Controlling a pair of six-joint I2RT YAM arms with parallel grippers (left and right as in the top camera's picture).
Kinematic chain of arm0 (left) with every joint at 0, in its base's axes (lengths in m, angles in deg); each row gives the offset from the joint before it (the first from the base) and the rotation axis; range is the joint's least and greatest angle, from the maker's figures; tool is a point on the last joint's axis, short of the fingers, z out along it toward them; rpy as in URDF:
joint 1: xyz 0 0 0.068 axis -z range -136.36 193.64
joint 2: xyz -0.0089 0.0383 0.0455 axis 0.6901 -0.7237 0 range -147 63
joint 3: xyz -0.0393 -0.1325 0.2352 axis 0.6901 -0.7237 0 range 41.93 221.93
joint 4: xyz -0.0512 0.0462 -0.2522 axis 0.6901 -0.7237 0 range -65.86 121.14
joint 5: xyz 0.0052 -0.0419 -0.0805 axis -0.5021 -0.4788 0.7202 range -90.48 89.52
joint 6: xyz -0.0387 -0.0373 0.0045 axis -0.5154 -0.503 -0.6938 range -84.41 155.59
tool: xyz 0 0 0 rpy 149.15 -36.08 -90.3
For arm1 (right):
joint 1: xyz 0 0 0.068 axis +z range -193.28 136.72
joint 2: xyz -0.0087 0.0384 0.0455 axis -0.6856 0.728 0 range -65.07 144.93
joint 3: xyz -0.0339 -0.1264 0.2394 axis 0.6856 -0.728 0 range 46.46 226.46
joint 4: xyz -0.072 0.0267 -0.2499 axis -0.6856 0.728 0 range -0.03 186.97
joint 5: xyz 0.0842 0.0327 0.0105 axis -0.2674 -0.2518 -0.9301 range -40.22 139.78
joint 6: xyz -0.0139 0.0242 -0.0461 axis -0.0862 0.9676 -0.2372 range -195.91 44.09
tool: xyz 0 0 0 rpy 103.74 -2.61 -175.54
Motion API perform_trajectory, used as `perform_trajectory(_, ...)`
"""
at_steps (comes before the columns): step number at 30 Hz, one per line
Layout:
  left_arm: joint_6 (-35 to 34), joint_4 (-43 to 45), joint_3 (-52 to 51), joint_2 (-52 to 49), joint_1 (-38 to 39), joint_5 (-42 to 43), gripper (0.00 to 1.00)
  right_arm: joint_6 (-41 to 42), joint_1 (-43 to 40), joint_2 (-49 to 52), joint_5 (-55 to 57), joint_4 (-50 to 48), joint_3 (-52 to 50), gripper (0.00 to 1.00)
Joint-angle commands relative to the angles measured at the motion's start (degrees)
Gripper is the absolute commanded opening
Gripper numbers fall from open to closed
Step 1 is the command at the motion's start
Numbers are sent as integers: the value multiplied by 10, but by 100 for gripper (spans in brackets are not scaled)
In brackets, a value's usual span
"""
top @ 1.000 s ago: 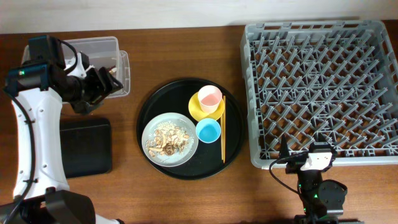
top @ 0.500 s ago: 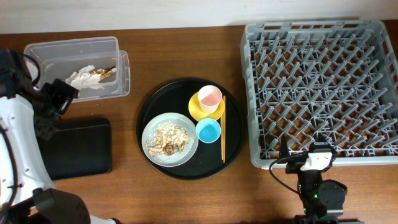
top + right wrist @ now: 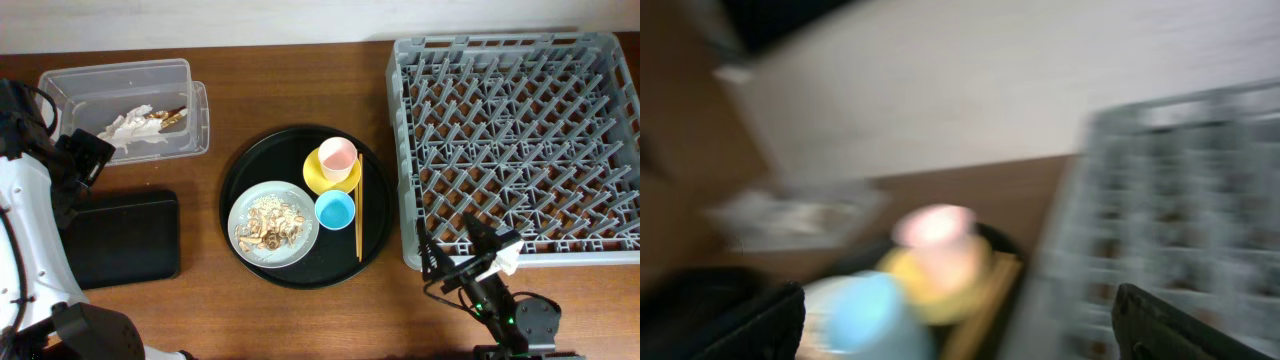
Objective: Sort waste into correct bins and load items into the dishwasher rack
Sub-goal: 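Reach the right gripper over the tray to the blue cup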
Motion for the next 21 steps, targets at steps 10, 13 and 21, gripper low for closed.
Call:
perform_trajectory(10,-5,1,2,10,-3,-10,99,284,-3,4,19,-201,54,98)
perform_trajectory(13,-5,1,2,10,-3,-10,99,206,-3,45,24,-109,154,98)
perform_trajectory(21,-5,1,2,10,-3,-10,99,-64,-3,351,15,332,564,98)
